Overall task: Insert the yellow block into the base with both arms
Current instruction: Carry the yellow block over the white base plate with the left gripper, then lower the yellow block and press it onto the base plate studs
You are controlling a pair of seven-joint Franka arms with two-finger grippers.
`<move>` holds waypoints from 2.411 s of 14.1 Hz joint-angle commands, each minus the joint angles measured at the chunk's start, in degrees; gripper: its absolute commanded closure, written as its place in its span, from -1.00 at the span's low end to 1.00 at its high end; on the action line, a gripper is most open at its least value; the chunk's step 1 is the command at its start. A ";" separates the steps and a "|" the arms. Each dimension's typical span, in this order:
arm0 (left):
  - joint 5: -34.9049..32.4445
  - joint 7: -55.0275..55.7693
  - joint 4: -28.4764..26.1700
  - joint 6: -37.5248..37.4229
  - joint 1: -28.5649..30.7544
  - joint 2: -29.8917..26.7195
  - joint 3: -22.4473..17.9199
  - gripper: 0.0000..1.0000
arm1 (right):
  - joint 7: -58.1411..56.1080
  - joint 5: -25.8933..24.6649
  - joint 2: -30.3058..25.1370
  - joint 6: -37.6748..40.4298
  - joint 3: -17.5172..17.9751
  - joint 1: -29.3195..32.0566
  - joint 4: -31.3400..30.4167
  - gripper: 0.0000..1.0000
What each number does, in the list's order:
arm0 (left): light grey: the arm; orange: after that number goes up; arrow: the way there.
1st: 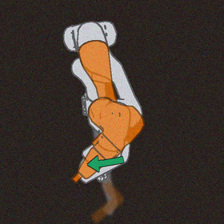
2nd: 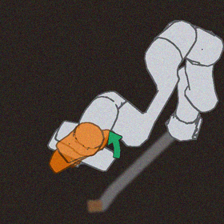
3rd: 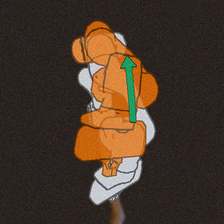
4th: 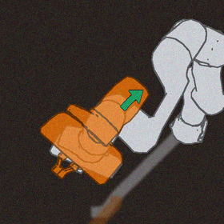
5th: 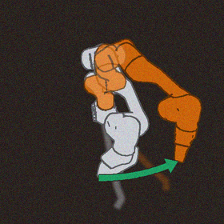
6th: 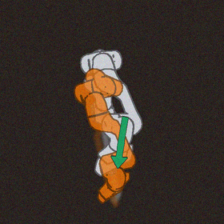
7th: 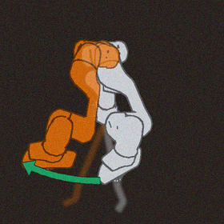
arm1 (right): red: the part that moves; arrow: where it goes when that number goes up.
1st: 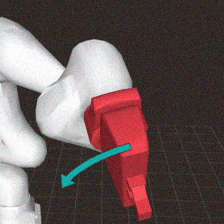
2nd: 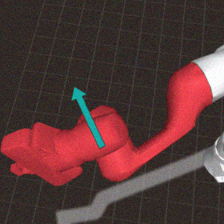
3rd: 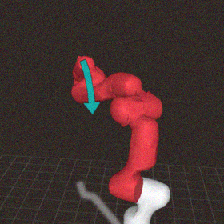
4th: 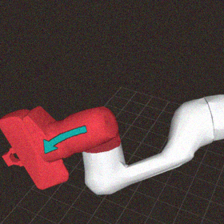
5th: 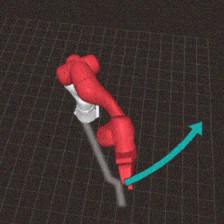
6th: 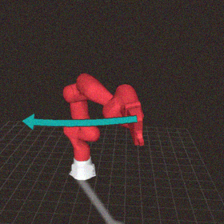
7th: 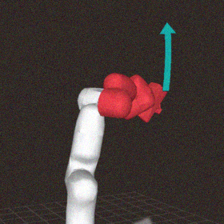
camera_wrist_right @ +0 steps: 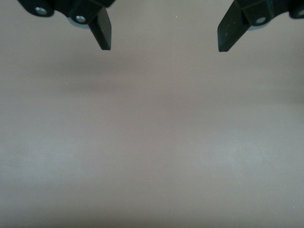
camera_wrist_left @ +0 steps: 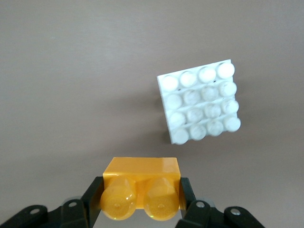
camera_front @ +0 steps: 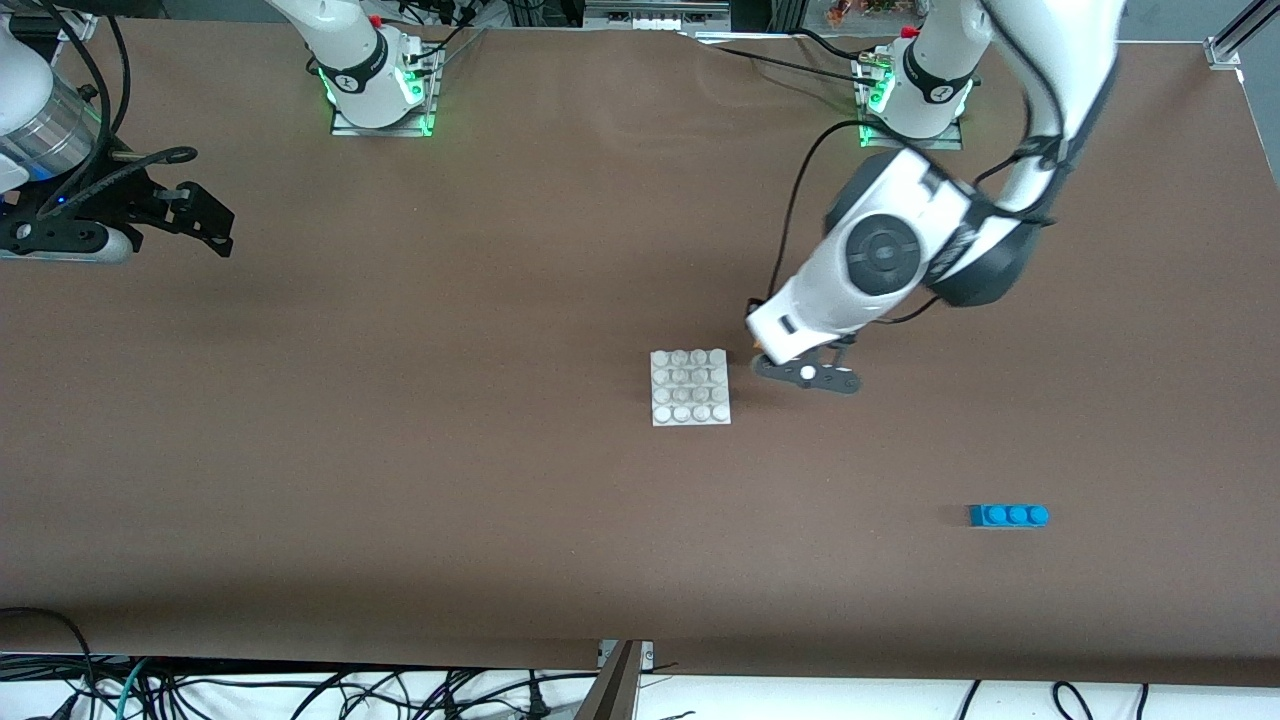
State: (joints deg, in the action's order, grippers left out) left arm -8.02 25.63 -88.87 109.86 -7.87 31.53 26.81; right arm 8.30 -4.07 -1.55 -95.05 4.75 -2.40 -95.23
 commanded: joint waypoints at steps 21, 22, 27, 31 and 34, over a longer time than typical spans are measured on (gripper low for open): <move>-2.87 9.33 13.55 8.62 -18.23 17.51 -11.87 0.63 | -0.04 6.53 -0.12 -3.65 -0.79 0.29 -0.13 -0.98; -2.79 10.39 13.55 8.62 -18.23 17.60 -11.87 0.63 | -0.04 6.44 -0.12 -3.65 -0.79 0.20 -0.13 -0.98; -2.88 10.93 13.46 8.71 -18.59 18.04 -11.87 0.63 | -0.12 6.27 -0.03 -3.48 -0.79 0.20 -0.22 -0.98; -2.96 10.93 13.46 8.71 -18.59 18.74 -11.87 0.61 | -0.12 6.18 -0.03 -3.39 -0.79 0.20 -0.22 -0.98; -2.88 10.93 13.37 11.15 -18.59 19.27 -11.87 0.61 | -0.12 6.18 -0.03 -3.39 -0.79 0.20 -0.22 -0.98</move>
State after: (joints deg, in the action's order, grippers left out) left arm -8.99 35.52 -76.96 118.49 -25.55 48.49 15.44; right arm 8.36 1.39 -1.26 -98.25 4.05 -2.39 -95.28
